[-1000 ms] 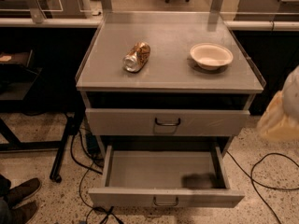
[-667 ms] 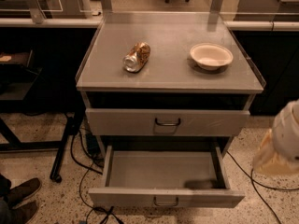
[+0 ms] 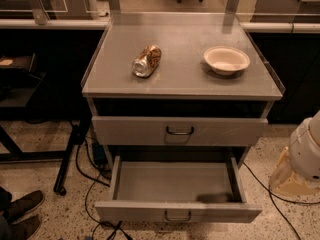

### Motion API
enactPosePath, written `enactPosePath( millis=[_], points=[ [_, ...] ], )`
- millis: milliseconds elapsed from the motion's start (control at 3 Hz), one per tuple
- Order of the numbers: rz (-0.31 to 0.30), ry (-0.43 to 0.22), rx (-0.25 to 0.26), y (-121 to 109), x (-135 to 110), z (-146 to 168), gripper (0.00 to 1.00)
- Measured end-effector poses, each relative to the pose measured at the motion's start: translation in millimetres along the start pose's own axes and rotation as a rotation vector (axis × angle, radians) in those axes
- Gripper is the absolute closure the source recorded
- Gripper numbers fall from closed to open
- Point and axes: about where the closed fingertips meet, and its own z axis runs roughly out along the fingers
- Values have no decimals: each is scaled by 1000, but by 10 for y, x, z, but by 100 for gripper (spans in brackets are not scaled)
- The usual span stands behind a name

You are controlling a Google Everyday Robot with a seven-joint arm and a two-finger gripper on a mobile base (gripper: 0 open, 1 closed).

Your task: Close middle drawer

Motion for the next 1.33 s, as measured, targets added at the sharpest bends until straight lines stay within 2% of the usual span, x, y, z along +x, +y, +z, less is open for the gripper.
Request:
enactPosePath(
  millis=[667,1000,1333],
  points=[
    [19,-13,-157,417,-116,1351,100],
    [30,-25,-243,487,-250,1986,100],
    [27,-22,-236,488,-237,1926,100]
  ],
)
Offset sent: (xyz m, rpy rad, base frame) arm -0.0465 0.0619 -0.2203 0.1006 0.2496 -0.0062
